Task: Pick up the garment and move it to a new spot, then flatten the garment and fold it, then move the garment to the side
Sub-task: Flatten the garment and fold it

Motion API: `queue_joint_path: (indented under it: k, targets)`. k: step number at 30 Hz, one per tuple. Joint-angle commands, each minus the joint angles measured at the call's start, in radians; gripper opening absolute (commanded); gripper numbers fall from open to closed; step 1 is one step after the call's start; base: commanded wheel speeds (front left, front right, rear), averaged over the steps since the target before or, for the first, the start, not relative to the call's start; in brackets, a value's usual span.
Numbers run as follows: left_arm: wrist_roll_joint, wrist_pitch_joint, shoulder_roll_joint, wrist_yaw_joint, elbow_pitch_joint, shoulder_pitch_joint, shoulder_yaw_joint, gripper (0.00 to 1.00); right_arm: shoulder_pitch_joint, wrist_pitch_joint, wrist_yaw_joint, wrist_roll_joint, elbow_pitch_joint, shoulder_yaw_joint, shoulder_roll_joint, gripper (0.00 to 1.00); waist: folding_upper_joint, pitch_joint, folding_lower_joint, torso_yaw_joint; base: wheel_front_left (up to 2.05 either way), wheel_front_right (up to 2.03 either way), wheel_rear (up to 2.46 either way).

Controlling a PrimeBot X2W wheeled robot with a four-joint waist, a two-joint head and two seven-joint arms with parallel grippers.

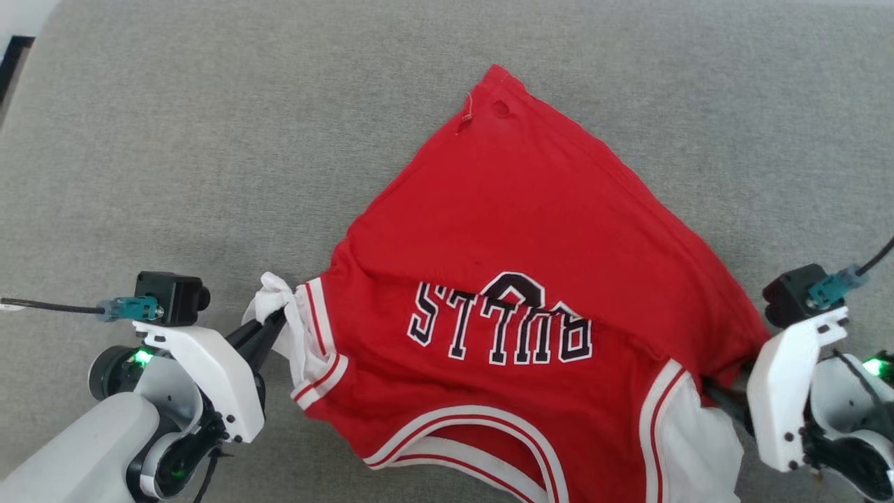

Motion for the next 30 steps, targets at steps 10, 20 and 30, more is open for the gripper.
queue_joint_path:
  k: [10, 20, 30]
  targets:
    - [0.009, 0.006, -0.014, -0.012, 0.002, 0.01, -0.019, 0.0, -0.023, 0.015, -0.001, -0.012, -0.252, -0.129, 0.032, 1.0, 0.0, -0.016, 0.0, 0.037, 0.0, 0.0, 0.0]
    - [0.028, 0.02, -0.054, -0.029, 0.012, -0.039, -0.039, 0.0, -0.314, -0.19, -0.001, -0.051, -0.125, 0.022, 0.015, 1.0, 0.0, 0.002, 0.0, 0.106, 0.0, 0.0, 0.0]
    - [0.07, 0.053, -0.16, -0.096, 0.079, -0.131, -0.097, 0.0, -0.641, -0.365, -0.001, -0.056, 0.342, 0.188, -0.022, 1.0, 0.0, 0.037, 0.0, 0.243, 0.0, 0.0, 0.0]
